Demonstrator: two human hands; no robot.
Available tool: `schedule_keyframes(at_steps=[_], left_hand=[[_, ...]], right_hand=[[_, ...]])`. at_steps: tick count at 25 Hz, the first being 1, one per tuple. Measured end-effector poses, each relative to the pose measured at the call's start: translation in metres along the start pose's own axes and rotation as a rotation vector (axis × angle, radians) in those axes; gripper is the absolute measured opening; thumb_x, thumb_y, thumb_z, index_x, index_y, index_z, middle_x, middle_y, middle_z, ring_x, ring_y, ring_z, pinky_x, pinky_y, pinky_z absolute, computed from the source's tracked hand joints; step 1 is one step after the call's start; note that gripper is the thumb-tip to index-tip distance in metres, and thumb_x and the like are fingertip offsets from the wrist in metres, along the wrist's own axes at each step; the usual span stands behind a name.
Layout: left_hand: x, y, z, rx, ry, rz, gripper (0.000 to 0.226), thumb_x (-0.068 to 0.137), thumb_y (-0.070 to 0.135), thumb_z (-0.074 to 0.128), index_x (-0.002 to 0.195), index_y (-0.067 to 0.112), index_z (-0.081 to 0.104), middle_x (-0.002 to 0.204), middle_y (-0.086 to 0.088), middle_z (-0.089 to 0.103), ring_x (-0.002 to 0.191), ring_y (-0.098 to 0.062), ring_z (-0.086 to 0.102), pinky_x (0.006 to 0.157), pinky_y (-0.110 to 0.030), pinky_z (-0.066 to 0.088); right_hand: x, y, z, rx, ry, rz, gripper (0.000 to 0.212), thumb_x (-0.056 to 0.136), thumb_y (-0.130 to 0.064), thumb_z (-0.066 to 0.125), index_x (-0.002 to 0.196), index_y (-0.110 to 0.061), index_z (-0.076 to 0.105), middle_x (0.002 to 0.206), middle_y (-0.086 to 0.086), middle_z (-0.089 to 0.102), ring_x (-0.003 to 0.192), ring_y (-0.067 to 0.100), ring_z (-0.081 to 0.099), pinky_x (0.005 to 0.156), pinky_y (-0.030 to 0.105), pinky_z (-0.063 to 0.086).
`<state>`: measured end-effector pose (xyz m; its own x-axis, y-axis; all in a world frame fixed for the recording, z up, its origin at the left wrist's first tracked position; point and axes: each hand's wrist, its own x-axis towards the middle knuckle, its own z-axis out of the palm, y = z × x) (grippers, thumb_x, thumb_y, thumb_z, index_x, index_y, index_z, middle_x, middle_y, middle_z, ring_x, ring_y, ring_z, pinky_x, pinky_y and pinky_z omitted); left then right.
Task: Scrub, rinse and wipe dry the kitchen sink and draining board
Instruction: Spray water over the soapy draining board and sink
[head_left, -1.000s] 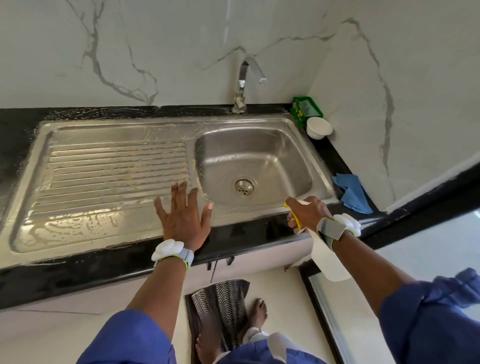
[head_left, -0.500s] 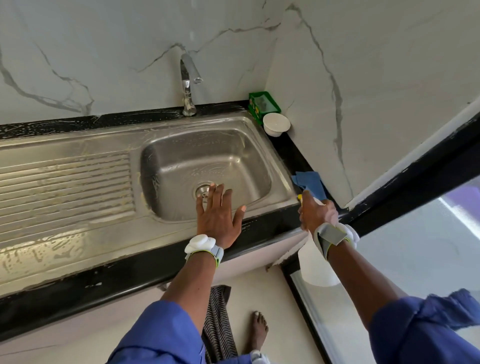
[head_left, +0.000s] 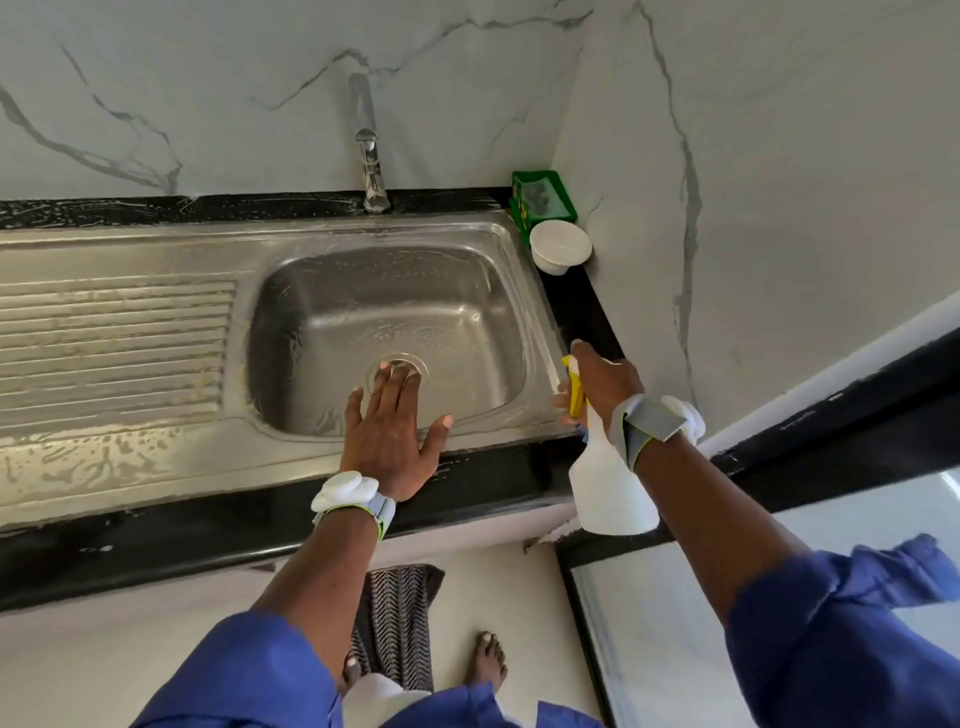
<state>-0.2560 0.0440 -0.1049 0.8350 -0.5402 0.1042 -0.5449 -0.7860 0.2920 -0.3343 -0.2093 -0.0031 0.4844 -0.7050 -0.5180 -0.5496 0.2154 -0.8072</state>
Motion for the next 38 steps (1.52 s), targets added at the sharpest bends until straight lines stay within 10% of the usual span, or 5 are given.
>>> schedule_keyframes(at_steps=[22, 27, 38], left_hand=[[0.0, 0.003, -0.003, 0.102, -0.023, -0.061, 0.079, 0.098, 0.07, 0.018, 0.153, 0.018, 0.044, 0.161, -0.001, 0.043, 0.154, -0.019, 0.031, 0.124, -0.056, 0.014], [0.0, 0.002, -0.002, 0.102, -0.009, -0.067, 0.078, 0.099, 0.07, 0.021, 0.152, 0.018, 0.044, 0.16, -0.002, 0.044, 0.153, -0.019, 0.032, 0.124, -0.056, 0.015], [0.0, 0.002, -0.004, 0.09, -0.015, -0.059, 0.077, 0.099, 0.069, 0.023, 0.154, 0.019, 0.042, 0.166, 0.0, 0.033, 0.158, -0.02, 0.016, 0.125, -0.056, 0.017]], right_hand=[[0.055, -0.102, 0.079, 0.246, -0.019, -0.197, 0.036, 0.09, -0.036, 0.057, 0.102, -0.003, 0.061, 0.077, 0.017, 0.056, 0.04, 0.02, 0.051, 0.047, 0.028, 0.043], [0.057, -0.106, 0.09, 0.156, 0.067, -0.299, 0.067, 0.073, -0.06, 0.059, 0.104, -0.001, 0.069, 0.069, 0.009, 0.071, 0.047, 0.023, 0.059, 0.042, 0.032, 0.051], [-0.004, -0.106, 0.143, 0.148, -0.384, -0.321, 0.034, 0.082, -0.041, 0.065, 0.072, -0.01, 0.074, 0.061, 0.011, 0.064, 0.053, 0.028, 0.06, 0.057, 0.042, 0.048]])
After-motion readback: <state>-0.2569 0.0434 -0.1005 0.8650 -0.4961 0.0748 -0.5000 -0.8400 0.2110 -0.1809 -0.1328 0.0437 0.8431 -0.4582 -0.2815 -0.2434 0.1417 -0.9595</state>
